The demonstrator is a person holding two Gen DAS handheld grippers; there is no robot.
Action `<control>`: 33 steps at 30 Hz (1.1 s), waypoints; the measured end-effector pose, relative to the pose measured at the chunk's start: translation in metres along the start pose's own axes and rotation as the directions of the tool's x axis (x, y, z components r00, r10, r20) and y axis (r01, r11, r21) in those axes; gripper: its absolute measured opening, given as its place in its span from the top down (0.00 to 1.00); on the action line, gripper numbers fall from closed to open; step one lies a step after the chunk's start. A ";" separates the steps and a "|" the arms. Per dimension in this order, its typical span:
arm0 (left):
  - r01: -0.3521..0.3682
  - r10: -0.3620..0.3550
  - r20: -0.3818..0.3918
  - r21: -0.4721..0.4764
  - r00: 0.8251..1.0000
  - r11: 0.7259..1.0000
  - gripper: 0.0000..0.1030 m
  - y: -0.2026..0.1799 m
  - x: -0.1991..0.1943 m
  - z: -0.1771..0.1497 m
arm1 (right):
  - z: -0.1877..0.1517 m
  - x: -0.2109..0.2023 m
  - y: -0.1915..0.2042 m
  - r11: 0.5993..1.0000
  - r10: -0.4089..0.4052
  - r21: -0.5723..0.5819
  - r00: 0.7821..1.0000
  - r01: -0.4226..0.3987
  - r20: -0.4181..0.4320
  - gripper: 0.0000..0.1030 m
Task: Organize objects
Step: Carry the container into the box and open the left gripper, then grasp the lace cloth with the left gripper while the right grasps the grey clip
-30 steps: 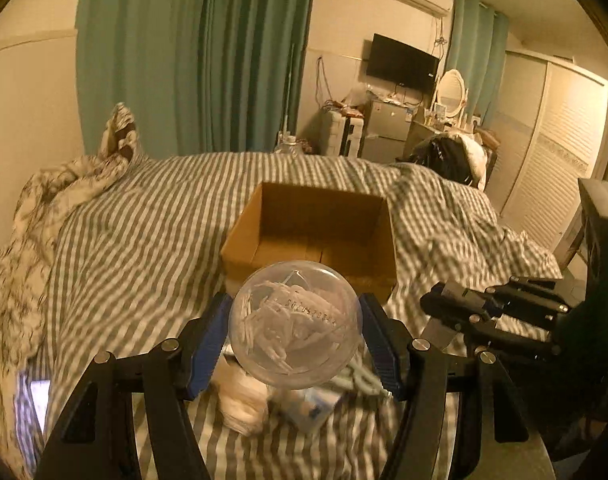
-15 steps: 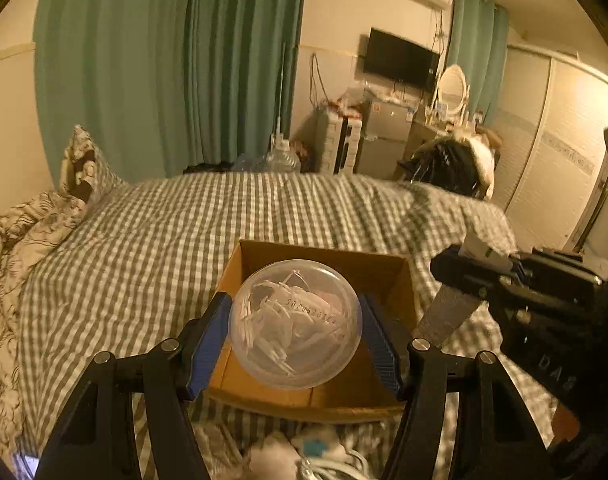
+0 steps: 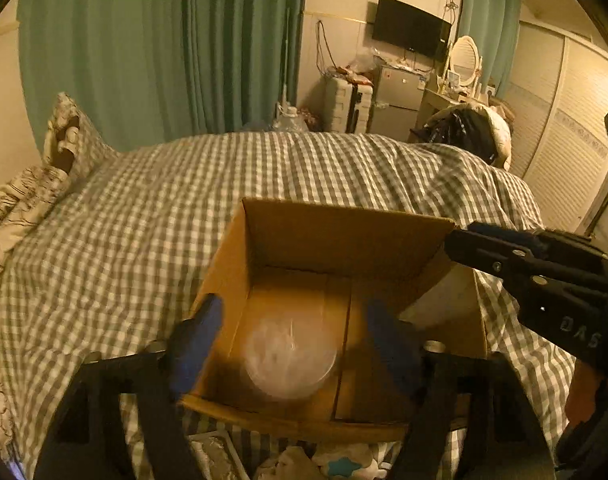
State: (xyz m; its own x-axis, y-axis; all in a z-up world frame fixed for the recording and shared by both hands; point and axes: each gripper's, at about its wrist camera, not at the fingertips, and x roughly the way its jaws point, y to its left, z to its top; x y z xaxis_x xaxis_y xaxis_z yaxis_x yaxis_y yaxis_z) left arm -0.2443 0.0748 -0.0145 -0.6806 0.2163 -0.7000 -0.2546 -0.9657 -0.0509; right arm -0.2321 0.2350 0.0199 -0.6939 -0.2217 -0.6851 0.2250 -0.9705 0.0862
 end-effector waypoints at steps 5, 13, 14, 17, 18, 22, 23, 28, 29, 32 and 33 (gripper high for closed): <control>-0.050 0.050 0.049 -0.001 0.998 0.999 0.11 -0.001 -0.035 0.000 | 0.002 -0.041 0.004 1.000 -0.011 -0.003 0.998 0.012 0.066 0.51; -0.112 0.117 0.078 -0.071 0.990 0.991 0.03 0.016 -0.089 -0.016 | -0.016 -0.106 0.020 0.999 -0.031 -0.036 0.991 0.036 0.129 0.38; -0.119 0.125 0.082 -0.076 0.989 0.990 0.03 0.018 -0.096 -0.021 | -0.021 -0.111 0.021 0.999 -0.031 -0.040 0.991 0.037 0.131 0.37; -0.148 0.155 0.076 -0.093 0.985 0.985 0.03 0.022 -0.106 -0.039 | -0.037 -0.122 0.028 0.998 -0.025 -0.048 0.992 0.032 0.124 0.35; -0.161 0.168 0.071 -0.096 0.983 0.982 0.03 0.023 -0.108 -0.047 | -0.046 -0.123 0.031 0.998 -0.019 -0.053 0.993 0.025 0.117 0.34; -0.223 0.227 0.026 -0.100 0.974 0.970 0.03 0.028 -0.103 -0.082 | -0.074 -0.115 0.042 0.998 0.000 -0.067 0.997 0.005 0.073 0.32; -0.233 0.235 0.007 -0.100 0.972 0.967 0.03 0.029 -0.099 -0.092 | -0.084 -0.109 0.046 0.998 0.005 -0.070 0.998 -0.002 0.055 0.31; -0.240 0.234 -0.060 -0.113 0.970 0.964 0.03 0.031 -0.079 -0.134 | -0.125 -0.074 0.058 0.997 0.010 -0.076 0.999 -0.013 -0.042 0.30; -0.245 0.238 -0.075 -0.113 0.968 0.963 0.03 0.031 -0.074 -0.142 | -0.132 -0.068 0.060 0.997 0.013 -0.077 0.998 -0.017 -0.055 0.30; -0.249 0.239 -0.105 -0.094 0.965 0.964 0.03 0.028 -0.062 -0.160 | -0.153 -0.045 0.065 0.997 0.027 -0.074 0.993 -0.035 -0.114 0.30; -0.248 0.238 -0.109 -0.091 0.965 0.965 0.03 0.026 -0.059 -0.164 | -0.159 -0.038 0.066 0.997 0.033 -0.070 0.991 -0.042 -0.133 0.30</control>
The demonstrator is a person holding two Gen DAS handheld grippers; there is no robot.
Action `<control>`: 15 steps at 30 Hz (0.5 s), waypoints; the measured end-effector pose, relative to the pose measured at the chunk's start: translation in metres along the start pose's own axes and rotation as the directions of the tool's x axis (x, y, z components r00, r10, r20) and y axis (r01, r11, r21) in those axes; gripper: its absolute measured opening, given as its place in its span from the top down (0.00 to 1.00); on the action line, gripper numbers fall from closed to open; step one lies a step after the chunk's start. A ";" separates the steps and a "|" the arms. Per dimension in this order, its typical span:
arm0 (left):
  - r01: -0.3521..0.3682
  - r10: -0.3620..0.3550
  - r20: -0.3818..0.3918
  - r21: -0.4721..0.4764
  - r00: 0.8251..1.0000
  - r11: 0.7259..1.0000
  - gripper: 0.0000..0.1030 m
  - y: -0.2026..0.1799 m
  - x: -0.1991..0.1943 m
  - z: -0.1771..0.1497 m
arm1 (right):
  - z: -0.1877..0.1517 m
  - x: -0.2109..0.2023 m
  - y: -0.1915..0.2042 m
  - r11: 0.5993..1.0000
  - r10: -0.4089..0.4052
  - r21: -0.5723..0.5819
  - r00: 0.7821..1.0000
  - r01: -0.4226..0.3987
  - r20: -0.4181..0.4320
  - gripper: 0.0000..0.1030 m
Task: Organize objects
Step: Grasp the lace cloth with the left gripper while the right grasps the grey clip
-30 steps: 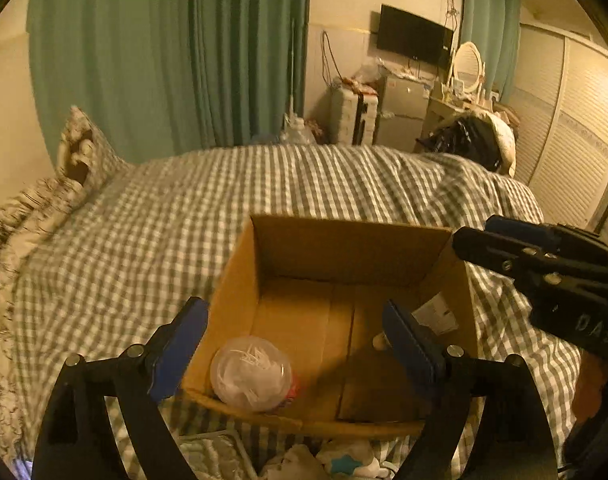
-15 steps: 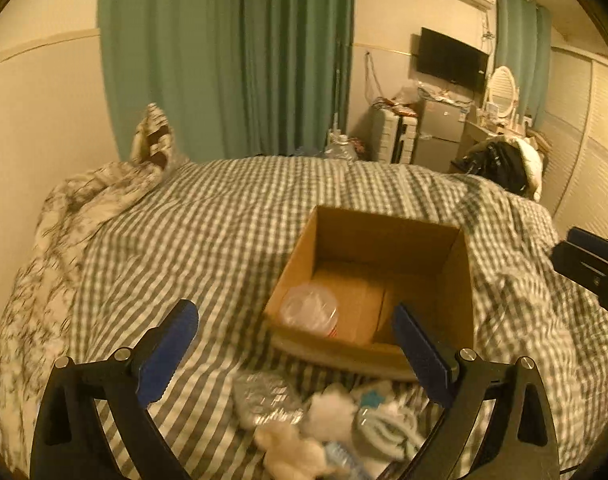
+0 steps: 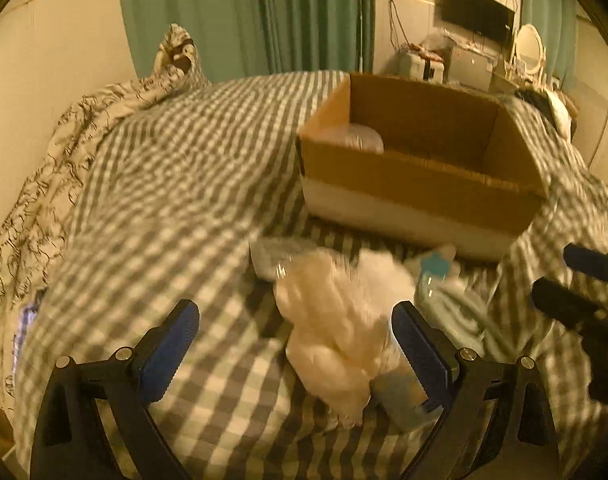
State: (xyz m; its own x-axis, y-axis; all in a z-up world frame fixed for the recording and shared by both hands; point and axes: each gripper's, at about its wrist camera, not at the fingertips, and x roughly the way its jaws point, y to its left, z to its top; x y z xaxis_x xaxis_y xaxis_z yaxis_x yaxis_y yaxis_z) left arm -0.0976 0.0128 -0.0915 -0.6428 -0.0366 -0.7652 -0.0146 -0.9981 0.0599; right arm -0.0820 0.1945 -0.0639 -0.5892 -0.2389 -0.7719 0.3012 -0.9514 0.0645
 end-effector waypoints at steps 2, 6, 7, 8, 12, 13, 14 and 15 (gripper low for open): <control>0.005 -0.005 -0.008 0.001 1.000 1.000 0.08 -0.001 0.004 -0.006 | -0.009 0.012 0.002 1.000 0.010 0.001 0.999 -0.010 -0.036 0.30; 0.038 -0.038 -0.043 0.001 0.998 0.999 0.34 -0.001 0.013 -0.010 | -0.015 0.028 0.005 0.999 0.037 -0.005 0.995 -0.037 -0.096 0.30; 0.053 -0.053 -0.052 0.001 0.997 0.999 0.44 -0.001 0.016 -0.011 | -0.016 0.032 0.006 0.998 0.070 -0.001 0.990 -0.070 -0.119 0.30; 0.077 -0.077 -0.066 0.003 0.995 0.997 0.53 -0.003 0.018 -0.012 | -0.018 0.037 0.006 0.996 0.094 0.004 0.986 -0.094 -0.139 0.30; 0.120 -0.119 -0.088 0.015 0.989 0.993 0.72 -0.007 0.020 -0.015 | -0.025 0.050 0.011 0.997 0.066 -0.022 0.978 -0.071 -0.196 0.30; 0.121 -0.119 -0.084 0.017 0.989 0.992 0.75 -0.008 0.019 -0.015 | -0.027 0.051 0.012 0.997 0.066 -0.026 0.977 -0.073 -0.203 0.31; 0.122 -0.120 -0.080 0.020 0.990 0.992 0.78 -0.009 0.017 -0.015 | -0.027 0.052 0.014 0.997 0.068 -0.029 0.976 -0.075 -0.208 0.39; 0.123 -0.121 -0.076 0.021 0.990 0.992 0.79 -0.009 0.015 -0.016 | -0.028 0.052 0.014 0.997 0.068 -0.032 0.975 -0.077 -0.210 0.58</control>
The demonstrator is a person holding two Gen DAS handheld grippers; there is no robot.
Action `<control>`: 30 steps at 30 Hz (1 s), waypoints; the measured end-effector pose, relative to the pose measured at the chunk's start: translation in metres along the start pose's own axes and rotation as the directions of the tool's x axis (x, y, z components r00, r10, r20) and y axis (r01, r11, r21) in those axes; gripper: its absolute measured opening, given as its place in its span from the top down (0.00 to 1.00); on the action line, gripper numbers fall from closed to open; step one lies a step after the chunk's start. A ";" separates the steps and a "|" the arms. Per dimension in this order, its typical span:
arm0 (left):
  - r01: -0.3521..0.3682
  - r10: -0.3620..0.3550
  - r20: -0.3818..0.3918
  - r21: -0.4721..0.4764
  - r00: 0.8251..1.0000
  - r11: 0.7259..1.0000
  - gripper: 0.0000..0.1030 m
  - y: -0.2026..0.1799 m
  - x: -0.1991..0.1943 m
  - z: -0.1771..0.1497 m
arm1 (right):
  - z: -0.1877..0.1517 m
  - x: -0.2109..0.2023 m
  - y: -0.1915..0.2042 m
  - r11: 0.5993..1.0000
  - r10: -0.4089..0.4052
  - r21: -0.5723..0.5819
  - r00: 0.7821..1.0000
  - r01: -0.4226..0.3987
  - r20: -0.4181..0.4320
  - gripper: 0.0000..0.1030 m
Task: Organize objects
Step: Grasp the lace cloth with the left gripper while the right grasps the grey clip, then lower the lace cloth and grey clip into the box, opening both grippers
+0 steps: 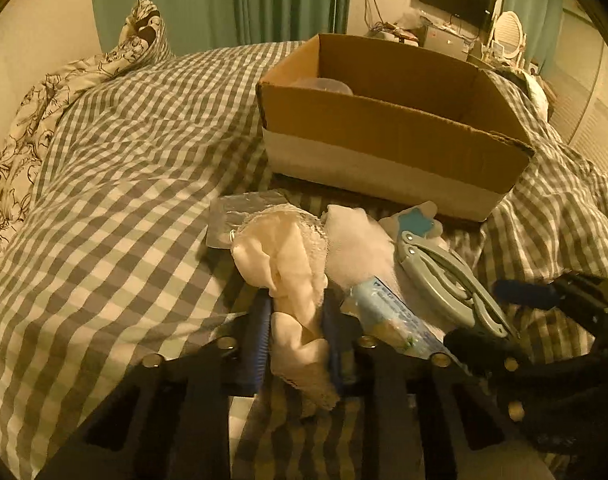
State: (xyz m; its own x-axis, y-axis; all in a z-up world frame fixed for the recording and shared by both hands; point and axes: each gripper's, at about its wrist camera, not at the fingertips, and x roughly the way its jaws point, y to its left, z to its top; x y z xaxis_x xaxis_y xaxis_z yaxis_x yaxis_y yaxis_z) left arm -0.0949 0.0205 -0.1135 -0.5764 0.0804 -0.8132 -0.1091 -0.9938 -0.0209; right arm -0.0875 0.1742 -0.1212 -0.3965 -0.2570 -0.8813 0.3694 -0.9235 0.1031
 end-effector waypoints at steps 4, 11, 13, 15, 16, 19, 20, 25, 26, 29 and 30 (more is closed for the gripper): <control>0.006 -0.006 0.016 0.001 1.000 1.000 0.82 0.000 -0.009 0.001 | -0.004 -0.007 0.001 1.000 -0.010 -0.004 1.000 0.011 0.029 0.71; 0.007 -0.008 0.052 0.017 0.999 1.000 0.85 -0.004 -0.031 0.006 | -0.004 -0.034 0.007 0.997 -0.074 -0.010 0.989 0.076 0.127 0.73; 0.005 -0.007 0.070 0.021 0.998 1.000 0.87 -0.005 -0.039 0.009 | -0.006 -0.048 0.007 0.996 -0.091 -0.012 0.983 0.094 0.160 0.73; 0.009 -0.011 0.095 0.023 0.995 1.000 0.87 -0.006 -0.050 0.014 | -0.003 -0.064 0.009 0.994 -0.102 -0.016 0.975 0.108 0.198 0.73; 0.013 -0.015 0.107 0.025 0.994 1.000 0.87 -0.007 -0.055 0.017 | -0.001 -0.070 0.010 0.994 -0.105 -0.015 0.971 0.110 0.215 0.73; 0.023 -0.028 0.148 0.032 0.989 0.999 0.87 -0.011 -0.072 0.031 | 0.008 -0.100 0.011 0.994 -0.103 -0.010 0.954 0.111 0.280 0.73; 0.028 -0.034 0.165 0.038 0.986 0.999 0.87 -0.013 -0.078 0.037 | 0.012 -0.111 0.010 0.994 -0.103 -0.010 0.947 0.112 0.305 0.73; 0.042 -0.060 0.245 0.077 0.968 0.996 0.87 -0.024 -0.102 0.076 | 0.043 -0.150 0.007 0.988 -0.136 -0.010 0.911 0.152 0.390 0.73; 0.047 -0.067 0.258 0.083 0.964 0.995 0.87 -0.026 -0.106 0.086 | 0.052 -0.158 0.005 0.987 -0.142 -0.007 0.903 0.158 0.405 0.73; 0.054 -0.082 0.289 0.104 0.954 0.993 0.87 -0.033 -0.111 0.116 | 0.076 -0.173 -0.001 0.984 -0.158 -0.003 0.885 0.177 0.437 0.73; 0.055 -0.087 0.297 0.113 0.951 0.992 0.87 -0.036 -0.111 0.127 | 0.082 -0.175 -0.004 0.983 -0.162 -0.002 0.882 0.181 0.442 0.73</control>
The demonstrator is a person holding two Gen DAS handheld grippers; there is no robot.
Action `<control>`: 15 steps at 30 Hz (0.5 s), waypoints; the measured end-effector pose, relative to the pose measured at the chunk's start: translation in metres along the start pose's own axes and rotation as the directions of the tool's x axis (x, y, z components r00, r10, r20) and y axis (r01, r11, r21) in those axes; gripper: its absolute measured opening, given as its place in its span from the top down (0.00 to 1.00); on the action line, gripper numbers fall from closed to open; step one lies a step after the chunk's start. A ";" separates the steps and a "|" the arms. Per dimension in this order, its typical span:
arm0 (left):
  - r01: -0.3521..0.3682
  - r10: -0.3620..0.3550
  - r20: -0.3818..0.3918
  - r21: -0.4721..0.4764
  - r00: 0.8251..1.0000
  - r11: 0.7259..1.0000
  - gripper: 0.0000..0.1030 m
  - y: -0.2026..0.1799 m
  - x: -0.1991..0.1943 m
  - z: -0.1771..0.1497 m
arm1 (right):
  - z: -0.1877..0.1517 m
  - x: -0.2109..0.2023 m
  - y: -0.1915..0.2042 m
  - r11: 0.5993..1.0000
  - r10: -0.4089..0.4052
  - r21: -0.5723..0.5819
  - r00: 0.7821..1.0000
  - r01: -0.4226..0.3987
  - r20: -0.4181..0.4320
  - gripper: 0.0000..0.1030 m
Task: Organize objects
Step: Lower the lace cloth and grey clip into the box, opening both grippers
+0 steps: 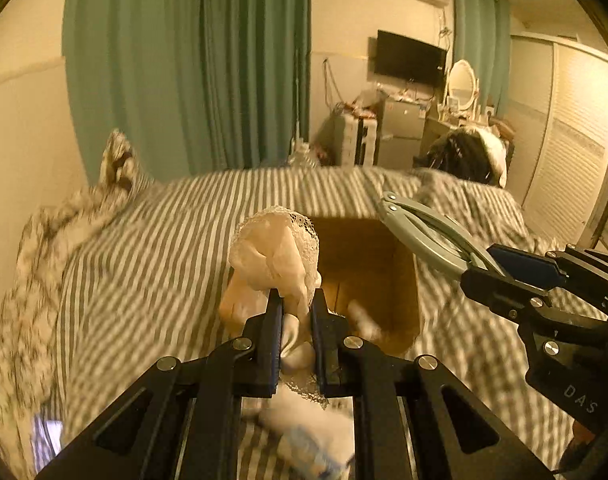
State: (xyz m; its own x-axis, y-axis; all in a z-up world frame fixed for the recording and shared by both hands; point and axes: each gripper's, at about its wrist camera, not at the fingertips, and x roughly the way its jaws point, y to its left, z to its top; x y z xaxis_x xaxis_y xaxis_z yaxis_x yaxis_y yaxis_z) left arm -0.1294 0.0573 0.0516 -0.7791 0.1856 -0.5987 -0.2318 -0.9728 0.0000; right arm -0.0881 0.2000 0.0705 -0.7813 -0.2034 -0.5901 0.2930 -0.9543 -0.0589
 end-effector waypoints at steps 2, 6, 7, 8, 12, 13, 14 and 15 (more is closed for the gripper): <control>0.000 0.000 0.011 0.017 1.000 1.000 0.87 -0.005 0.008 0.015 | 0.017 0.005 -0.007 1.000 -0.013 0.001 1.000 0.013 0.014 0.73; 0.002 -0.002 0.004 0.036 1.000 0.999 0.87 -0.009 0.037 0.037 | 0.035 0.025 -0.021 1.000 -0.019 0.008 1.000 0.019 0.010 0.73; 0.006 -0.005 -0.003 0.035 1.000 0.999 0.87 -0.008 0.045 0.040 | 0.039 0.033 -0.024 1.000 -0.021 0.010 1.000 0.021 0.003 0.73; 0.012 -0.011 -0.014 0.036 1.000 0.999 0.87 -0.008 0.055 0.044 | 0.041 0.040 -0.027 1.000 -0.021 0.012 1.000 0.021 -0.004 0.73; 0.029 -0.027 -0.057 0.040 0.998 0.999 0.87 -0.008 0.093 0.044 | 0.042 0.079 -0.038 0.999 -0.015 0.032 0.998 0.017 -0.054 0.73; 0.032 -0.029 -0.068 0.040 0.997 0.999 0.87 -0.008 0.101 0.043 | 0.042 0.090 -0.040 0.999 -0.017 0.035 0.997 0.020 -0.070 0.73; 0.035 -0.032 -0.079 0.041 0.996 0.999 0.87 -0.007 0.110 0.042 | 0.041 0.097 -0.042 0.999 -0.017 0.036 0.996 0.020 -0.082 0.73; 0.038 -0.034 -0.090 0.044 0.995 0.998 0.87 -0.005 0.119 0.041 | 0.039 0.109 -0.043 0.999 -0.011 0.039 0.995 0.015 -0.099 0.73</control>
State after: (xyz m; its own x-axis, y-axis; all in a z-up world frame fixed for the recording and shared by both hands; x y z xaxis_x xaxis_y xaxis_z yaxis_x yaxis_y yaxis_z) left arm -0.2448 0.0903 0.0128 -0.7152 0.2050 -0.6682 -0.2863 -0.9581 0.0124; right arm -0.2072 0.2099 0.0401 -0.7258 -0.1699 -0.6666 0.2594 -0.9651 -0.0365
